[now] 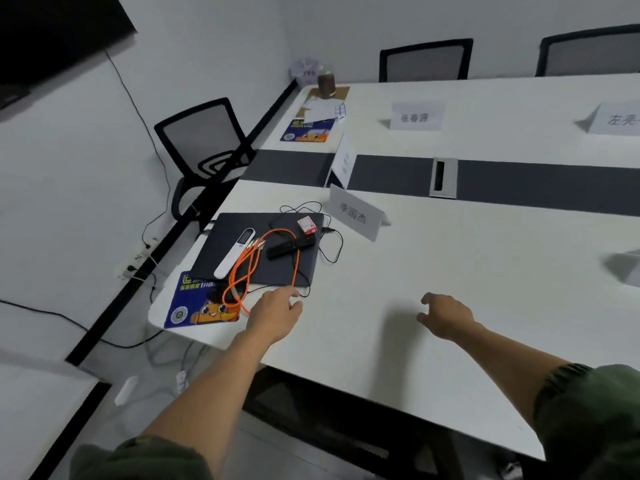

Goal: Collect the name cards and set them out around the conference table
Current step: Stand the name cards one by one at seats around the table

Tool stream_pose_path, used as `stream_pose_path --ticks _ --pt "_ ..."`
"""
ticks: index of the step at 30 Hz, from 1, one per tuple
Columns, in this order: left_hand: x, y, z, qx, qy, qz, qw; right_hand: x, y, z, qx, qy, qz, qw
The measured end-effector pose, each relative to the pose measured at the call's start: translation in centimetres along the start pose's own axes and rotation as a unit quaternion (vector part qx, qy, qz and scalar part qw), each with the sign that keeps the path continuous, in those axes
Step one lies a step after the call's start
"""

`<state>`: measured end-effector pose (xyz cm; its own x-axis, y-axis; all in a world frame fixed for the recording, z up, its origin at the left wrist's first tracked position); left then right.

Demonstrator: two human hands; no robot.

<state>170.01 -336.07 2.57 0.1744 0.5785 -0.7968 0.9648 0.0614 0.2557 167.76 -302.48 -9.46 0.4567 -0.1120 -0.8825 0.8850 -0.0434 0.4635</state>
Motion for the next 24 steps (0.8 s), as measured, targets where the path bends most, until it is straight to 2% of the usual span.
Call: stream_pose_path --ticks 5,14,19,24 --pt "-0.2 -6.9 -0.9 0.039 -0.025 0.032 0.998 -0.3 -2.9 0.1 0.035 -0.017 0.002 0.999" --pt "4.3 -24.0 -7.5 0.162 -0.084 0.087 0.979 1.5 -6.9 -5.8 0.190 -0.053 -0.046 0.979" --pt "7.4 -30.0 -11.4 0.250 -0.145 0.081 0.954 4.5 -7.3 -6.8 0.206 -0.008 -0.086 0.975" --pt "10.6 -34.4 -12.7 0.286 -0.215 0.083 0.930 6.7 -7.4 -7.1 0.234 -0.024 -0.118 0.965"
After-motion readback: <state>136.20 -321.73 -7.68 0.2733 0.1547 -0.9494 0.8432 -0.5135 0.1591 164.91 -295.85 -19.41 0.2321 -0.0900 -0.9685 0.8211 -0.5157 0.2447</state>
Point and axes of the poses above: each hand's wrist, its own y-axis away from the middle knuckle, its own x-axis out of the palm, z = x × y, the point moved 9 cm from there along -y, towards the middle knuckle, and after that the axes turned 11 degrees about y, right-handed, at the moved point
